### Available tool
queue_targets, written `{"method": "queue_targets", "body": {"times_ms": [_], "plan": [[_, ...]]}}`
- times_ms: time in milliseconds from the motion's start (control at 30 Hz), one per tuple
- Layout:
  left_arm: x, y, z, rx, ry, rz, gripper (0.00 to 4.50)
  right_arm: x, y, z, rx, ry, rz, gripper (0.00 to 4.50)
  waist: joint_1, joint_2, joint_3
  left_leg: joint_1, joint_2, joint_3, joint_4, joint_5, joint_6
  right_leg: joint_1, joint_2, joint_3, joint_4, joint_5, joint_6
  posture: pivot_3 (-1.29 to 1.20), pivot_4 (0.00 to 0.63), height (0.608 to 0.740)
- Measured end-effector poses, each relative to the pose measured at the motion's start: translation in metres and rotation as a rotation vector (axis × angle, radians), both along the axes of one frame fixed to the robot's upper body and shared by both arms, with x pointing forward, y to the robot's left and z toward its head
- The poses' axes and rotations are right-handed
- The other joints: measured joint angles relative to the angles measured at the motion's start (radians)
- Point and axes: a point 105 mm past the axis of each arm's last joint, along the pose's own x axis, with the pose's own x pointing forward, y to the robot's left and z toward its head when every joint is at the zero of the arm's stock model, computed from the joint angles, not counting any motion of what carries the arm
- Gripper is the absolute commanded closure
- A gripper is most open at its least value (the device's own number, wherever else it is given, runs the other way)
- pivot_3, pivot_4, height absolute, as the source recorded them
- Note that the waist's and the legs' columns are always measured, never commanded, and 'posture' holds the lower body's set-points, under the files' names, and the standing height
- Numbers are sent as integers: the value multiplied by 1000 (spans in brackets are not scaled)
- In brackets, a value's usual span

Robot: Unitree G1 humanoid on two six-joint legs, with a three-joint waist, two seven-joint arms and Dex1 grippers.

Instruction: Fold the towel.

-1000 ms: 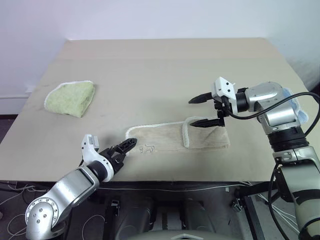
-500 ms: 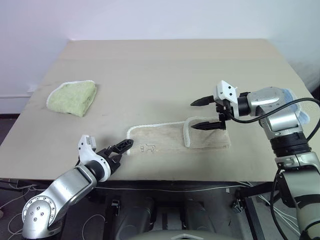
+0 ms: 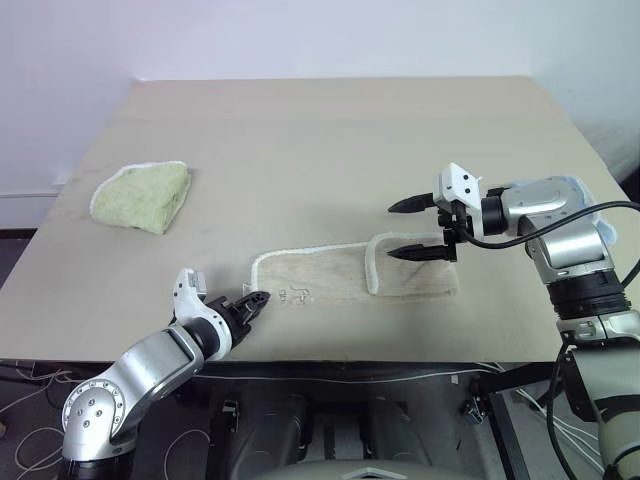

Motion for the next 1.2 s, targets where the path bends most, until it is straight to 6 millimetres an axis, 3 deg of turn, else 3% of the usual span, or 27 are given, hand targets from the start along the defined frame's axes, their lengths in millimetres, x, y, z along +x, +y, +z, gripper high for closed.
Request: {"method": "queue_targets", "body": {"times_ms": [200, 400, 567, 667, 767, 967, 1200], "plan": [[3, 11, 2, 43, -17, -9, 4439, 0, -1, -1, 2, -4, -10, 0, 0, 0, 0, 0, 0, 0, -1, 0, 0, -1, 0, 0, 0, 0, 0, 0, 150, 740], [7, 14, 37, 108, -217, -202, 4439, -3, -1, 0, 1, 1, -10, 0, -1, 0, 0, 0, 0, 0, -2, 0, 0, -2, 0, 0, 0, 0, 0, 0, 150, 740], [16, 51, 49, 212, -215, -286, 4439, -3, -10, 9, 23, 5, -48, 0, -1, 1, 1, -1, 0, 0, -5, 0, 0, -5, 1, 0, 1, -1, -1, 0, 150, 740], [23, 54, 73, 249, -279, -374, 4439, -2, -13, 12, 29, -4, -61, 0, 0, 0, 1, -1, 0, -1, -4, 0, 0, -6, 0, 0, -1, -1, -1, 0, 150, 740], [26, 39, 89, 267, -338, -516, 4439, -2, -14, 12, 39, -2, -76, 0, -1, 1, 2, -1, -1, 0, -4, 0, 0, -6, 0, 0, -2, -1, -1, 0, 150, 740], [41, 14, 92, 227, -367, -677, 4439, -3, -17, 16, 49, -16, -104, 0, -2, 0, 2, -13, 0, -1, -4, 2, -4, -18, 0, 0, 4, 2, 3, 0, 150, 740], [58, -36, 108, 182, -460, -858, 4439, -6, -28, 17, 67, -18, -166, 0, -2, 0, 2, -17, 0, -1, -3, 4, -7, -20, 0, 0, 3, 2, 4, 0, 150, 740]]}}
